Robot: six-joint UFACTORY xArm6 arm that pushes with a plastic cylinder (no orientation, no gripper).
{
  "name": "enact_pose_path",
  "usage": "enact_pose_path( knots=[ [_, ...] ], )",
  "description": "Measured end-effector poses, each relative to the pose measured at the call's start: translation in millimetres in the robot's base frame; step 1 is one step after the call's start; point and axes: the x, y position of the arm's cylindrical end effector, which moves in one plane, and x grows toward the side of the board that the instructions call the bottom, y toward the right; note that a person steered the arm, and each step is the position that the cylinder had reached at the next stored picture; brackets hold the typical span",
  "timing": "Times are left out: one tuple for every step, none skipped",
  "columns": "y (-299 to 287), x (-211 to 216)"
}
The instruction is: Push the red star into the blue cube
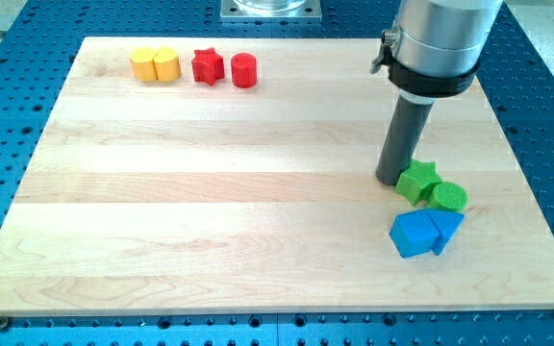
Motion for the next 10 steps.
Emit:
enact_pose_path(
  knots=[
    [5, 13],
    [-9, 35],
    [-58, 18],
    [-130, -50],
    [-242, -125],
    [-338, -178],
    [-346, -211],
    [-410, -258],
    [-427, -274],
    [-394, -274]
  ],
)
